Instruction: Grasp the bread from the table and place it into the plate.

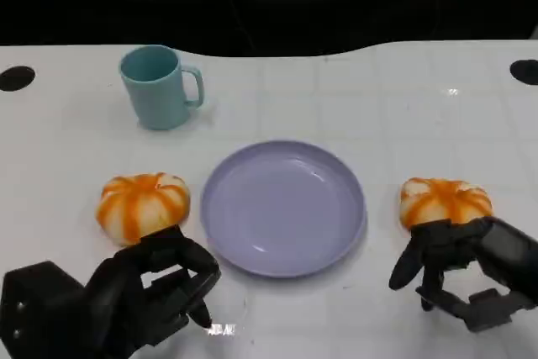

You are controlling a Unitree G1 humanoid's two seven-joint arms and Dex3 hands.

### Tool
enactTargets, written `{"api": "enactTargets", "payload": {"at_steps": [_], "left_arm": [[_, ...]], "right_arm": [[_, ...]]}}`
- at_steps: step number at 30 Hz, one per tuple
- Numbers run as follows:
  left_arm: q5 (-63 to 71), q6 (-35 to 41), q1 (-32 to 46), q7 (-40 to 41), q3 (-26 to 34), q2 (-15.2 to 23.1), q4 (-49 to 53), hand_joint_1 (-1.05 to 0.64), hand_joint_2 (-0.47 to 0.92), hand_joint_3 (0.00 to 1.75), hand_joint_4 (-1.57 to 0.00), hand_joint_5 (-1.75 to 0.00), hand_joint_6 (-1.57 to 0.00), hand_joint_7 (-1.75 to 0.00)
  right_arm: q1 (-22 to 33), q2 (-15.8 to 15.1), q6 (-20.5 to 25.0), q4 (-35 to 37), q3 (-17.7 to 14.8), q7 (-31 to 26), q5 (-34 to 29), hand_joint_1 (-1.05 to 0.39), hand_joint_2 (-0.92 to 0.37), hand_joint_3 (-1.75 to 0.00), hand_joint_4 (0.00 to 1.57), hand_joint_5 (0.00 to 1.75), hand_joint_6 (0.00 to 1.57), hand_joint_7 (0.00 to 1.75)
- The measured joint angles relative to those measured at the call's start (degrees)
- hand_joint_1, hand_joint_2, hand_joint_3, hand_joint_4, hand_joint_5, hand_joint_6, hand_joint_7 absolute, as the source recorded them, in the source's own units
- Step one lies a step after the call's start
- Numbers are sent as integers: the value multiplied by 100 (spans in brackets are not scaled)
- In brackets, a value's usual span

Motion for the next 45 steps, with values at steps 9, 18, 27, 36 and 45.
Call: {"api": "enactTargets", "payload": {"at_steps": [9,18,27,36,45], "left_arm": [[3,-15,-2,0,2,0,20,-52,92,27,-73,-175,-73,-138],[5,-16,-3,0,-1,0,19,-54,92,26,-74,-175,-73,-139],[6,-16,-6,2,-11,-18,19,-53,92,26,-75,-175,-73,-140],[68,-31,-34,12,-43,-58,66,-52,92,27,-74,-175,-73,-140],[67,-107,-63,11,-43,-66,139,-53,92,28,-70,-175,-71,-142]], "right_arm": [[9,-6,-46,-273,-147,-312,-127,-27,-77,-34,39,101,57,41],[14,-225,-690,-404,-341,-958,-909,-31,-88,-3,27,62,56,3],[11,-589,-919,-546,-514,-1490,-1681,-24,-82,0,2,33,32,0],[15,-826,-624,-952,-505,-2005,-2882,-19,-80,0,0,15,22,0],[-201,-966,-195,-812,-50,-2099,-3802,-22,-77,0,2,11,21,1]]}}
